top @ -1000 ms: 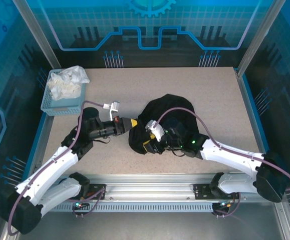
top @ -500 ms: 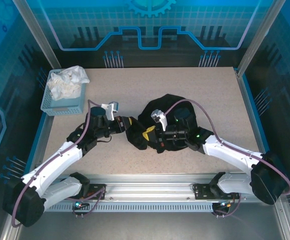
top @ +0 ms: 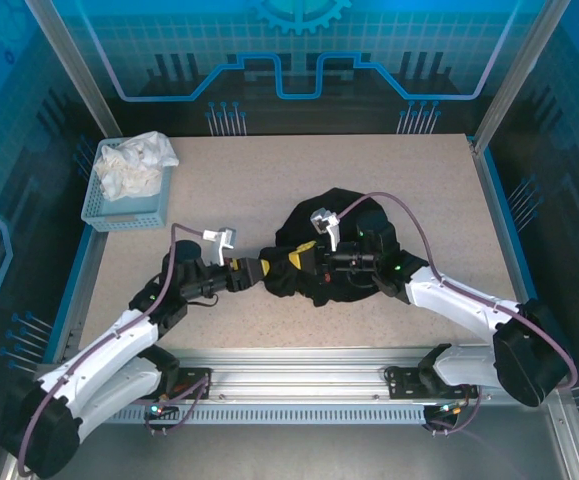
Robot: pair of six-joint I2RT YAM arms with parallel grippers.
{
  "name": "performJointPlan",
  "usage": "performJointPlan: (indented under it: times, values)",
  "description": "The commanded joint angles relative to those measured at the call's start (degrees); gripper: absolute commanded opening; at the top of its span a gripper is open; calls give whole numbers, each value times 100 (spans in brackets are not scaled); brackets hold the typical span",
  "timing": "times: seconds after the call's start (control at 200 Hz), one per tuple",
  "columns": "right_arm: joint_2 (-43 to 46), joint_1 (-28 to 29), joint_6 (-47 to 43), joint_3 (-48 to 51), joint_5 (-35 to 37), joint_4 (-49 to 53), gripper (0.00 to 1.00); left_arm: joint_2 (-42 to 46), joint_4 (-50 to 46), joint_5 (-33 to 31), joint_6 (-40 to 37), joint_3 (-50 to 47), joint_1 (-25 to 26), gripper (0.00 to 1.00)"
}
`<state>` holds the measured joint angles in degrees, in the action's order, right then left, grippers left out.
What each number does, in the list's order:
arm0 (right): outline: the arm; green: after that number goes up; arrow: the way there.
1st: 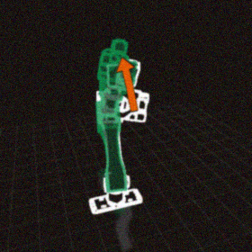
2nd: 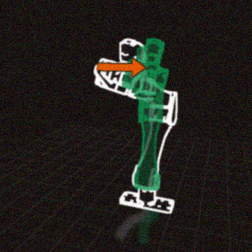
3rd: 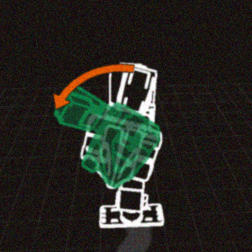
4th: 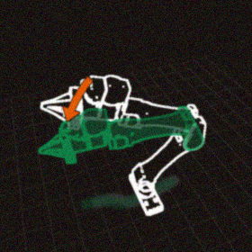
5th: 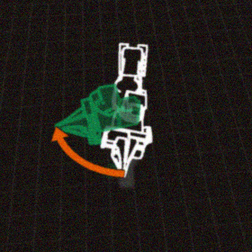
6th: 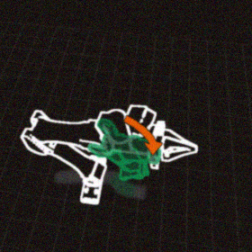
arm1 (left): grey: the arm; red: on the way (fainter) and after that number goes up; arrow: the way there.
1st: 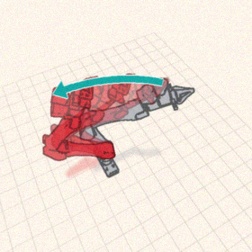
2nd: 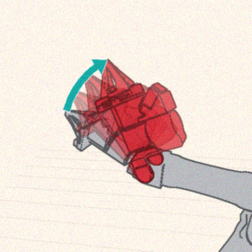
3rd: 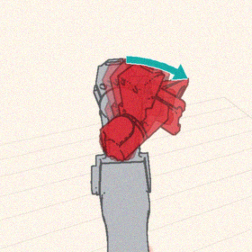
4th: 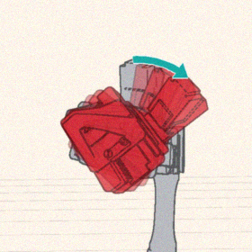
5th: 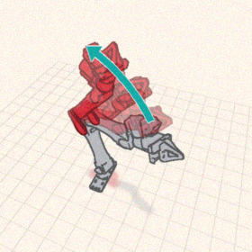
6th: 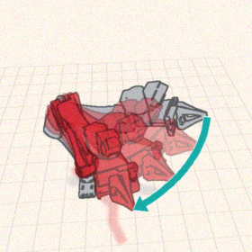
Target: Fold the inside-out t-shirt
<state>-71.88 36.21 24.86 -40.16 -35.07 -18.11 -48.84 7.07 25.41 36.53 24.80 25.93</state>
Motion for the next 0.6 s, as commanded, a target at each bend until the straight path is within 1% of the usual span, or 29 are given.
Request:
performJointPlan:
  times: [0.0,0.12,0.24,0.295,0.375,0.48,0.595]
  values:
    - [-17,-73,73,-106,-149,-218,0,-169,907,535,61,-38,111,58]
    - [29,-79,47,-115,-102,-145,0,-334,1149,645,101,-22,153,50]
    - [91,-107,27,-108,-49,-79,0,-206,764,378,-13,-1,196,46]
    - [99,-121,34,-114,-34,-52,0,-35,421,121,-154,15,283,46]
    - [108,-127,20,-131,-52,-35,0,126,223,106,-329,13,460,45]
    - [93,-136,15,-154,-69,-25,0,16,321,339,-327,61,572,45]
    - [80,-143,10,-159,-96,-35,0,-210,384,196,-321,118,575,44]
